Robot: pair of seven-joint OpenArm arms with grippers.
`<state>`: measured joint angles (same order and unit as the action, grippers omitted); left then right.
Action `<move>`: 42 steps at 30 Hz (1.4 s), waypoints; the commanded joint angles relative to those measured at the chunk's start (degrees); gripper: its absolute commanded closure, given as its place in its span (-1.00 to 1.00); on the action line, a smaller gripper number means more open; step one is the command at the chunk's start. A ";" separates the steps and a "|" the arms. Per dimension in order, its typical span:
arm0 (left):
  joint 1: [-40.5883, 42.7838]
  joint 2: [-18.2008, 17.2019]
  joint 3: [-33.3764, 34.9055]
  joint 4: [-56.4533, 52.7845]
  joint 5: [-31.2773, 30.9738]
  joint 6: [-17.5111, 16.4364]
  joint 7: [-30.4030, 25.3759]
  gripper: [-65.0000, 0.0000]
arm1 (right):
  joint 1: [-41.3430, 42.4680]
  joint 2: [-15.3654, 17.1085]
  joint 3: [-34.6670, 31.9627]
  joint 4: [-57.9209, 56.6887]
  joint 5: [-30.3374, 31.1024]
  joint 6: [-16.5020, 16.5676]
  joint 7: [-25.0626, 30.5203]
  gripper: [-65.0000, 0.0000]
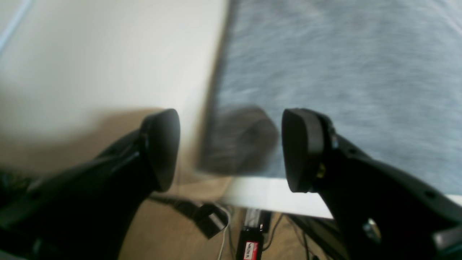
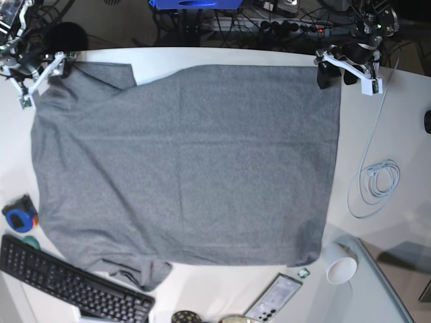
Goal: Layout the t-shirt on the table in an organized manner, then fold the t-shirt properly
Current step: 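Drag the grasped shirt edge with both grippers across the table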
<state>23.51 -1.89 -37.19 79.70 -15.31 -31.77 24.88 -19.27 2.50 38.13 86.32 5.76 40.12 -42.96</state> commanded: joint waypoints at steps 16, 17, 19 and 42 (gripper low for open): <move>2.03 -0.18 1.45 5.09 0.32 -0.19 1.45 1.00 | -0.29 0.44 0.07 4.53 0.44 -0.12 -3.33 0.98; 2.73 -0.18 1.45 7.11 0.23 -0.19 1.45 1.00 | -0.29 0.35 0.07 5.85 0.44 -0.12 -4.47 0.98; 3.44 0.00 1.45 10.36 0.32 -0.19 1.53 1.00 | -0.29 0.35 0.07 8.31 0.44 -0.12 -6.58 0.98; -10.19 -0.18 1.98 21.71 0.76 -0.10 21.84 1.00 | 18.26 3.61 -14.96 13.59 0.00 -0.12 -28.47 0.98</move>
<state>13.80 -1.45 -35.18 100.42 -13.67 -31.77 48.16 -1.19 5.69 23.05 98.78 5.56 40.10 -71.75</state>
